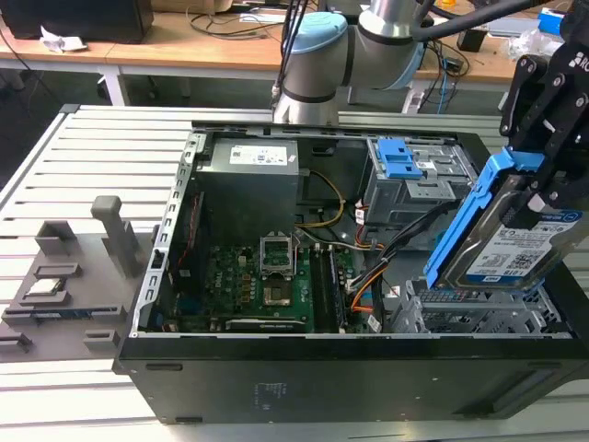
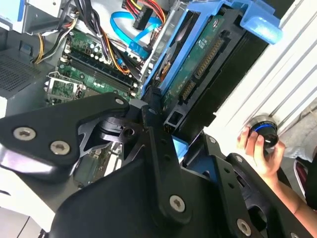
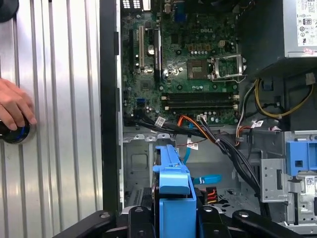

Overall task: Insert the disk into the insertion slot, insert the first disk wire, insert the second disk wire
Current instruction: 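Insert the disk into the insertion slot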

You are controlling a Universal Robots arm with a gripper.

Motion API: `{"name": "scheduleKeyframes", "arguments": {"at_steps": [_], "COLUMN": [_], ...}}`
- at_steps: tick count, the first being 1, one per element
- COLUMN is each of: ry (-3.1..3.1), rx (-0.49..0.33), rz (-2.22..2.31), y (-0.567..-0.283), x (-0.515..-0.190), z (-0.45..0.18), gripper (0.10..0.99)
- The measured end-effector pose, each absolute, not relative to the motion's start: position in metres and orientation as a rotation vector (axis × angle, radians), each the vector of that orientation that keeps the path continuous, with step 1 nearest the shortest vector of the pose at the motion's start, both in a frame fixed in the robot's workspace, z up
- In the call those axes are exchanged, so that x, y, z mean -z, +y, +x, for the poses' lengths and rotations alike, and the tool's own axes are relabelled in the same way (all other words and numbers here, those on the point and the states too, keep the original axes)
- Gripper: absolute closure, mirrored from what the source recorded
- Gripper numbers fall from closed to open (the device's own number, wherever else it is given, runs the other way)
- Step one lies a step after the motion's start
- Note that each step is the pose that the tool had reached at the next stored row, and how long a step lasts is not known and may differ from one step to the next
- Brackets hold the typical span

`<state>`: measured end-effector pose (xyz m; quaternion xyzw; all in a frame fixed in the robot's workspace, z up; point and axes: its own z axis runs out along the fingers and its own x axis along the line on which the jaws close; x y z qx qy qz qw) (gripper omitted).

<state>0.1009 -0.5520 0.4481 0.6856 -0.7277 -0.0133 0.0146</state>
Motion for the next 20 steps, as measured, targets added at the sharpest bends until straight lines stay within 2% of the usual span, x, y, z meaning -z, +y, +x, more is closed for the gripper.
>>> {"name": "scheduleKeyframes", "arguments": {"at_steps": [11,20], "ry": [-2.265,-2.265], "rx": [0.041,0.041], "rz": [2.134,2.134], "y": [-0.552,-0.552], "x": [-0.43,-0.403], "z": [0.097,0.097], "gripper": [0.722,0.722]}}
